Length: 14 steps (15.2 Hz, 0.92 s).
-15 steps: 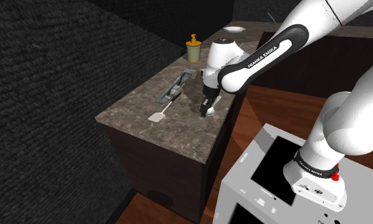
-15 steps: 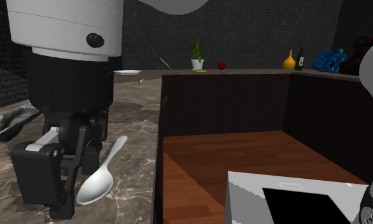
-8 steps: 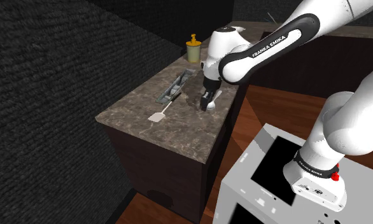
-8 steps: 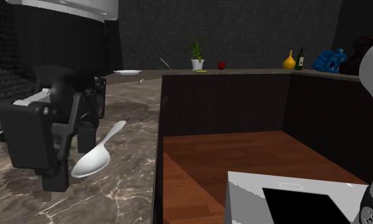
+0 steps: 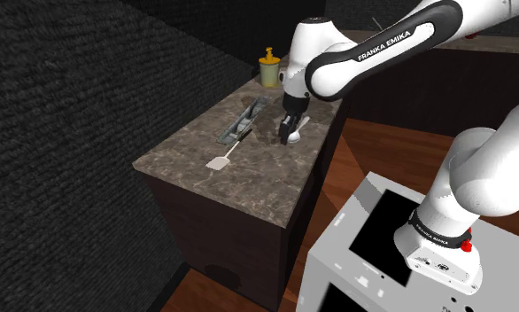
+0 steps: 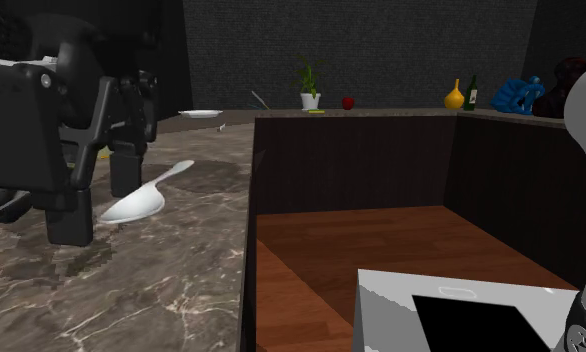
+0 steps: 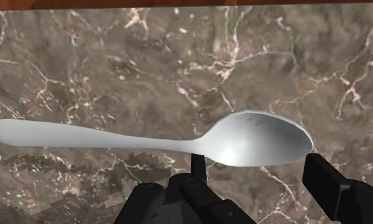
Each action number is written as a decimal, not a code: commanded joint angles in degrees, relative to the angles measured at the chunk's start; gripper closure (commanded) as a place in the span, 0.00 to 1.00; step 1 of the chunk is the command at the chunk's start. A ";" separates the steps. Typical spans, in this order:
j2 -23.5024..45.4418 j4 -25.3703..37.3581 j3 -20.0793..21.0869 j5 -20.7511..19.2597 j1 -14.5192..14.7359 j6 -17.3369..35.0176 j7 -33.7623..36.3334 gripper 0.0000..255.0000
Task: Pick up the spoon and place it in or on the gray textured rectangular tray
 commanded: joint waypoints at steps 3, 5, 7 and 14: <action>-1.54 1.91 -0.09 0.12 0.02 -3.48 -0.20 1.00; -2.14 2.97 -0.11 0.16 0.04 -5.14 -0.27 1.00; 0.10 5.22 -0.33 0.05 -0.15 -5.14 -0.58 1.00; 15.48 22.06 -1.60 -0.23 -1.20 -6.57 -2.73 1.00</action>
